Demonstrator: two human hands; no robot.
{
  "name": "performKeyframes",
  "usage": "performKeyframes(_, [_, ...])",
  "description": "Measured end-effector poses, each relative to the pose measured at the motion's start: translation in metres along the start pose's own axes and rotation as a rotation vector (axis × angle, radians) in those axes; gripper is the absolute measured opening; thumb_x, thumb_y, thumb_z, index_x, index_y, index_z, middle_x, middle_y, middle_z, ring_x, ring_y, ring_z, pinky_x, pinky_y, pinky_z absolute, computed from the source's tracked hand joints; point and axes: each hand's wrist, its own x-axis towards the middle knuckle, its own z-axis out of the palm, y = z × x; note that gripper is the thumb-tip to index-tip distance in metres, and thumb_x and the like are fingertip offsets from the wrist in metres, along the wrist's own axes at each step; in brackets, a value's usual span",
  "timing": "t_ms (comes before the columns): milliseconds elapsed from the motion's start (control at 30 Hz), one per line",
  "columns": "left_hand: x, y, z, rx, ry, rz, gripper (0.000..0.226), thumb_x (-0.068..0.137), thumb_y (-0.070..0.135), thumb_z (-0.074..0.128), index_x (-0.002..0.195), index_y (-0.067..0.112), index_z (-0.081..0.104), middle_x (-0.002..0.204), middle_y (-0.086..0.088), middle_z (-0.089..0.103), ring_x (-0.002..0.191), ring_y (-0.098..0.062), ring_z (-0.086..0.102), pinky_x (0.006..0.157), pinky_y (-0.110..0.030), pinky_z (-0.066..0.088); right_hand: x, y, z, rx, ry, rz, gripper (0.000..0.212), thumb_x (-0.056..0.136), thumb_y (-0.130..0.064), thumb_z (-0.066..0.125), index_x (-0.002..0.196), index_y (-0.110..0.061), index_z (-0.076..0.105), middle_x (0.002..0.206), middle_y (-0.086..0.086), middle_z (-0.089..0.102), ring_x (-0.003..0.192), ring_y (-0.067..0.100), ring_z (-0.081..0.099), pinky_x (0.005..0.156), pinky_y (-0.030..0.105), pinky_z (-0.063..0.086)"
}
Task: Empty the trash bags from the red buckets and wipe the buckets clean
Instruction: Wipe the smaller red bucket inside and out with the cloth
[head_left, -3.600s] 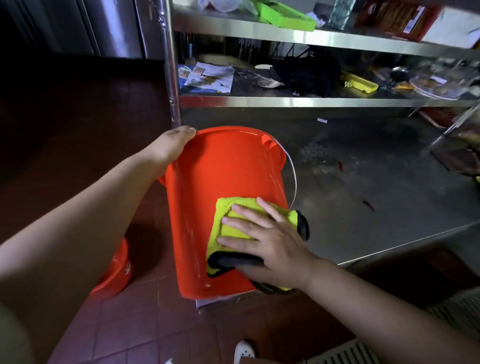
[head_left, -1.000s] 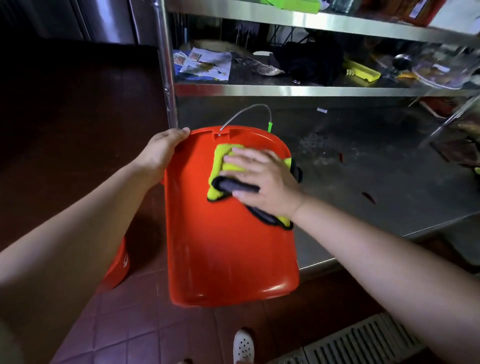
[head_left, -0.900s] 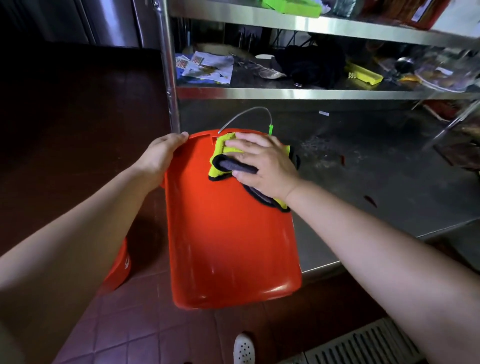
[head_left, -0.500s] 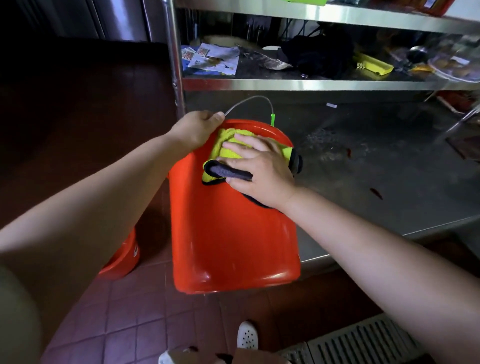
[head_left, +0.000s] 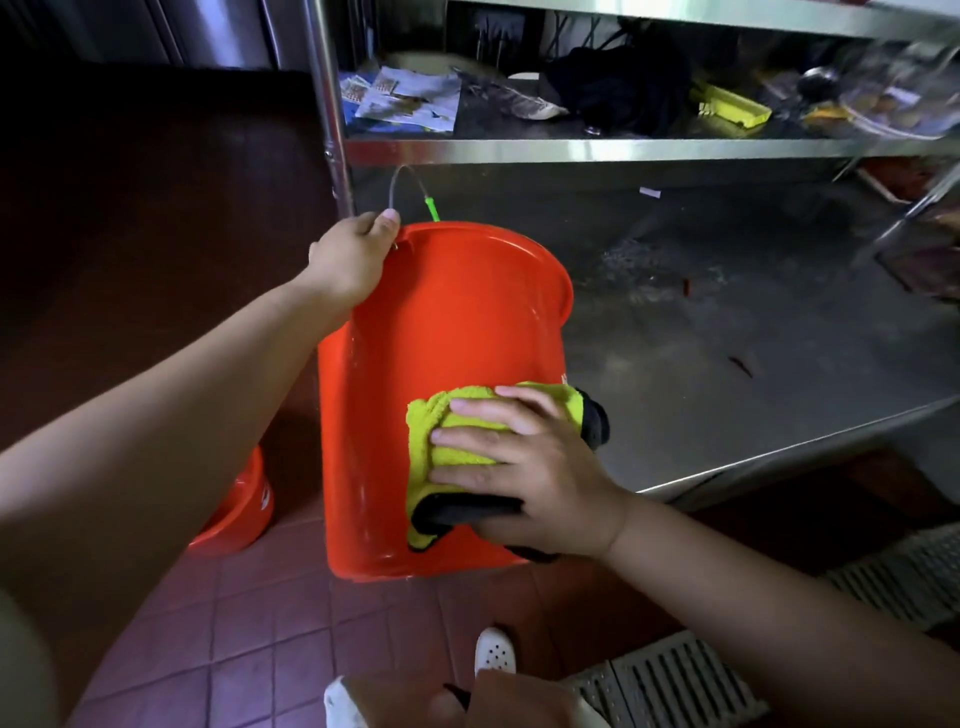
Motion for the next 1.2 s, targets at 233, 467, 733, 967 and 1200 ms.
performKeyframes(233, [-0.001, -0.007, -0.007, -0.130, 0.017, -0.039, 0.049, 0.079, 0.064, 0.043, 0.086, 0.021, 0.066, 0.089, -0.008, 0.065, 0.092, -0.025, 0.056, 0.098, -0.052, 0.041, 0.065, 0.054, -0.004, -0.055, 0.076, 0.147, 0.033, 0.079, -0.036, 0.068, 0.112, -0.032, 0.069, 0.129, -0.011, 0.060, 0.129, 0.016, 0.046, 0.095, 0.042, 0.037])
performKeyframes(467, [-0.001, -0.022, 0.001, -0.311, 0.046, -0.049, 0.034, 0.097, 0.042, 0.042, 0.083, 0.019, 0.063, 0.083, 0.002, 0.068, 0.076, -0.012, 0.062, 0.072, -0.026, 0.050, 0.123, 0.110, -0.010, -0.093, -0.022, 0.271, 0.036, 0.079, -0.036, 0.064, 0.115, -0.036, 0.066, 0.130, -0.020, 0.056, 0.123, 0.011, 0.044, 0.094, 0.036, 0.028])
performKeyframes(733, [-0.004, -0.021, -0.002, 0.177, 0.500, -0.055, 0.039, 0.090, 0.024, 0.057, 0.123, 0.006, 0.046, 0.124, -0.016, 0.048, 0.116, -0.030, 0.044, 0.097, -0.032, 0.029, 0.100, 0.058, -0.011, -0.140, -0.106, 0.200, 0.033, 0.078, -0.044, 0.060, 0.110, -0.043, 0.067, 0.132, -0.017, 0.056, 0.131, 0.016, 0.042, 0.103, 0.041, 0.024])
performKeyframes(967, [-0.005, 0.013, 0.023, 0.533, -0.028, 0.495, 0.034, 0.099, 0.036, 0.035, 0.118, 0.019, 0.058, 0.115, -0.009, 0.065, 0.109, -0.029, 0.058, 0.082, -0.032, 0.040, 0.041, 0.007, -0.020, -0.106, -0.118, 0.153, 0.030, 0.078, -0.036, 0.063, 0.107, -0.040, 0.069, 0.128, -0.017, 0.059, 0.130, 0.014, 0.044, 0.105, 0.046, 0.030])
performKeyframes(1200, [0.005, 0.004, 0.024, 0.615, 0.026, 0.438, 0.048, 0.097, 0.053, 0.025, 0.084, 0.020, 0.058, 0.078, -0.002, 0.057, 0.090, -0.033, 0.059, 0.067, -0.031, 0.032, -0.003, -0.011, -0.020, -0.050, -0.162, 0.079, 0.030, 0.084, -0.044, 0.062, 0.112, -0.036, 0.067, 0.133, -0.015, 0.055, 0.137, 0.015, 0.035, 0.107, 0.049, 0.026])
